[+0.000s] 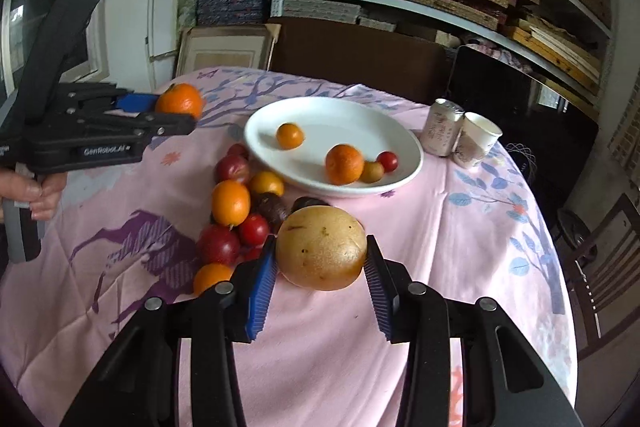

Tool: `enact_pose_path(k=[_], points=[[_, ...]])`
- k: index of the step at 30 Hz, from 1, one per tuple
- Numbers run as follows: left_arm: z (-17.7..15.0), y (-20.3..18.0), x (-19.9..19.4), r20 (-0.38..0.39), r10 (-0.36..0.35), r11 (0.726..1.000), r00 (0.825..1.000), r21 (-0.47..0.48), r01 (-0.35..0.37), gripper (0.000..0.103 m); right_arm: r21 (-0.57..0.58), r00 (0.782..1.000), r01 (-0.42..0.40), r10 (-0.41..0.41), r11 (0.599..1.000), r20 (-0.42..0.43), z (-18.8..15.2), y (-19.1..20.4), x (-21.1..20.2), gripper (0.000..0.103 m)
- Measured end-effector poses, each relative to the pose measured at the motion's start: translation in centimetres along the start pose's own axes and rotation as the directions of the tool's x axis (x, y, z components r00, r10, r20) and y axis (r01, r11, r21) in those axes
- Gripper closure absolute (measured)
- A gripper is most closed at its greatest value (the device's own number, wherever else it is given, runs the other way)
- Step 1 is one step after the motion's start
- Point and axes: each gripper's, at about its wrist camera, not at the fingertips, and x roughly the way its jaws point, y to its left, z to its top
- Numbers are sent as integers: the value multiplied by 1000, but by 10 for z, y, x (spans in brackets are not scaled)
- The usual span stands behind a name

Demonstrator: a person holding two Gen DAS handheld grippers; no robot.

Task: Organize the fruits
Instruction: 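Carry the mandarin and potato over the white plate and open both tools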

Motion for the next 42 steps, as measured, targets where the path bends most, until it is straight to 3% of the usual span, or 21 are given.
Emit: enact_pose_path(k=[2, 6, 11, 13, 15, 17, 19, 20, 22, 27, 32, 36, 37, 40, 42], points=[[14, 4, 7, 16, -4, 1000, 1000, -27, 5, 58, 12, 999, 40, -40, 999, 12, 13, -11, 7, 60], [43, 15, 27, 62, -25, 990, 998, -140, 34, 58, 51, 998, 45, -48, 998, 46, 41, -30, 37, 60], [72, 12, 65, 105, 120, 984, 987, -143, -105, 59, 68, 996, 35, -40, 997, 81, 78, -39, 94, 60], [77, 17, 77, 127, 172, 970, 977, -197, -145, 59, 85, 998, 16, -22, 996, 64, 90, -40, 116, 60], [78, 18, 97, 78, 198, 965, 977, -193, -180, 59, 84, 998, 15, -20, 996, 55, 97, -37, 133, 60], [73, 19, 107, 50, 156, 971, 987, -188, -144, 59, 78, 998, 35, -39, 996, 50, 100, -33, 144, 60], [69, 28, 113, 12, 98, 966, 995, -242, -92, 59, 76, 996, 57, -62, 995, 59, 100, -30, 147, 60], [68, 35, 112, 26, 63, 954, 998, -296, -52, 59, 86, 996, 65, -70, 994, 56, 100, -29, 149, 60], [69, 39, 112, 32, 35, 951, 999, -310, -23, 59, 102, 999, 36, -39, 994, 27, 101, -29, 155, 60], [73, 35, 127, 20, 74, 956, 997, -288, -65, 59, 138, 999, 38, -40, 990, 11, 104, -33, 170, 60], [62, 34, 146, -27, 50, 962, 998, -269, -55, 59, 152, 1000, 27, -25, 988, -19, 98, -39, 178, 60], [63, 25, 149, -12, 88, 978, 996, -191, -89, 58, 216, 999, -9, 20, 976, -47, 94, -51, 186, 60], [64, 23, 148, -6, 101, 980, 995, -172, -101, 56, 245, 998, -16, 31, 969, -58, 93, -55, 187, 60], [67, 20, 140, 46, 116, 982, 992, -155, -108, 6, 256, 996, 54, -36, 965, -77, 92, -60, 189, 57], [70, 20, 133, 65, 122, 982, 990, -151, -112, 4, 267, 997, 78, -67, 960, -49, 91, -66, 185, 14]])
